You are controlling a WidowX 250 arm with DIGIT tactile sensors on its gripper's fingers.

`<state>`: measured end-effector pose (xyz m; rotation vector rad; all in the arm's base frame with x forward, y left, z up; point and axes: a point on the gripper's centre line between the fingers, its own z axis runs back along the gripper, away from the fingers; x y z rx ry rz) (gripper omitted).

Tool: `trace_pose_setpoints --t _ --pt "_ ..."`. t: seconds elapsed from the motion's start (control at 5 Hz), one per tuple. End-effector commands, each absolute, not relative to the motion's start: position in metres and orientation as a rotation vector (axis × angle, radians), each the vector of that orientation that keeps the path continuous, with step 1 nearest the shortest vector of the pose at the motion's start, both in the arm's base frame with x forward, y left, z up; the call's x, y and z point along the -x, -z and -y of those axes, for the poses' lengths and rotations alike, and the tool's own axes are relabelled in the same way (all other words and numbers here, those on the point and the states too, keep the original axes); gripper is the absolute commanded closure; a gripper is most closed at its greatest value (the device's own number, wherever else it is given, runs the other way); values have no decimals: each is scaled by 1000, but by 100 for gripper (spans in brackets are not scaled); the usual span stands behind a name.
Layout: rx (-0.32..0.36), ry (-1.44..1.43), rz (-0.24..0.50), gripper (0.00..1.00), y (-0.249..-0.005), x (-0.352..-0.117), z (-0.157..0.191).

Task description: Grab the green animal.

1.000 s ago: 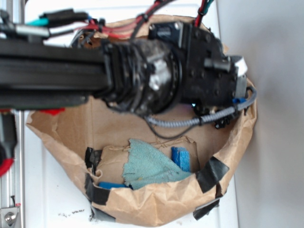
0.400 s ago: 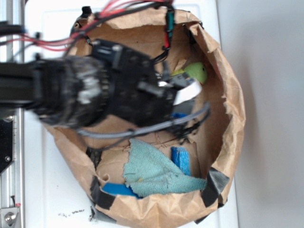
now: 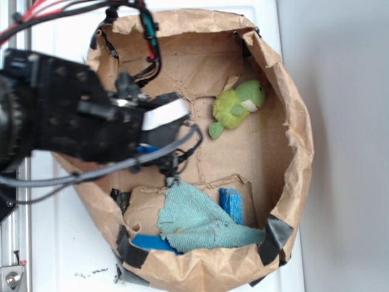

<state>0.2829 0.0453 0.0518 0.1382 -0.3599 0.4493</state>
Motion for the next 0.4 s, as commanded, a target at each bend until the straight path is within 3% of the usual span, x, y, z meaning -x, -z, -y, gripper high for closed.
trace_pose_setpoints --t 0.0,0.2 --pt "-61 -444 409 0 -87 -358 -26" --pt "-20 -435 414 0 -98 -351 -26"
